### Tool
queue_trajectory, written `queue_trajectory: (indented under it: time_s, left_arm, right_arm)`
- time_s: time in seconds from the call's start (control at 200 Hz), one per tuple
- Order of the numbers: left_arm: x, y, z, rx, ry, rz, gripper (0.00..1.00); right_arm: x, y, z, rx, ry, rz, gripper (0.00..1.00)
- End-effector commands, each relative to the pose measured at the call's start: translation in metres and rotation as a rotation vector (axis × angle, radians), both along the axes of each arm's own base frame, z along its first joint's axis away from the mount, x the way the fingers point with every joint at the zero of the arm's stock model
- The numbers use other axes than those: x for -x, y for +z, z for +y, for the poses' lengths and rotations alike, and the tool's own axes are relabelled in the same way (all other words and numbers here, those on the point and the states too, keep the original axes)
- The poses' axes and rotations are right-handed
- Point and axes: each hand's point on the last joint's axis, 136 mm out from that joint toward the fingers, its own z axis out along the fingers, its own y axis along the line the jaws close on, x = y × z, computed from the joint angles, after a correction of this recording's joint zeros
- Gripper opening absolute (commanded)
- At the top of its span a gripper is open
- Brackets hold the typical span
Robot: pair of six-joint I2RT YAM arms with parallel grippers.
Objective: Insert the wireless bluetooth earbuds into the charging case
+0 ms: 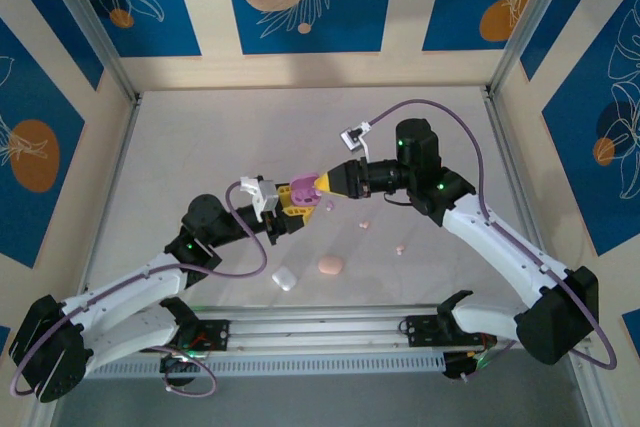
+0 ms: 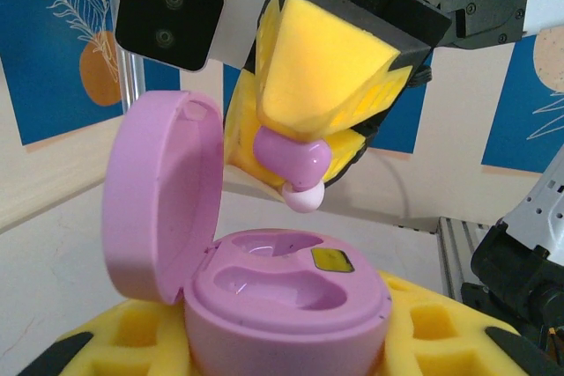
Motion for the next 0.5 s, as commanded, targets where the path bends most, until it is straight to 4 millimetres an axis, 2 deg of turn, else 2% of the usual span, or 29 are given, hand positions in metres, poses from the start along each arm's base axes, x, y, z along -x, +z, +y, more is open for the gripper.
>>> queue_trajectory:
  time_s: [0.0,0.12,0.265,0.495]
  left_arm:
    - [0.006,0.026,-0.001,0.057,-0.026,-0.060,0.29]
    - [0.007,0.028,-0.001,0.066,-0.032,-0.059,0.29]
    - [0.008,0.028,0.000,0.072,-0.033,-0.058,0.29]
    - [0.010,0.032,0.002,0.087,-0.034,-0.063,0.29]
  right_arm:
    - [-0.001,0.007,0.006,-0.003,0.004,-0.017,0.21]
    - [-0.001,-0.002,0.008,0.027,-0.004,-0.004,0.21]
    - [0.000,-0.004,0.009,0.038,0.002,-0.010,0.21]
    - [-0.003,-0.017,0.004,0.123,-0.035,-0.019,0.21]
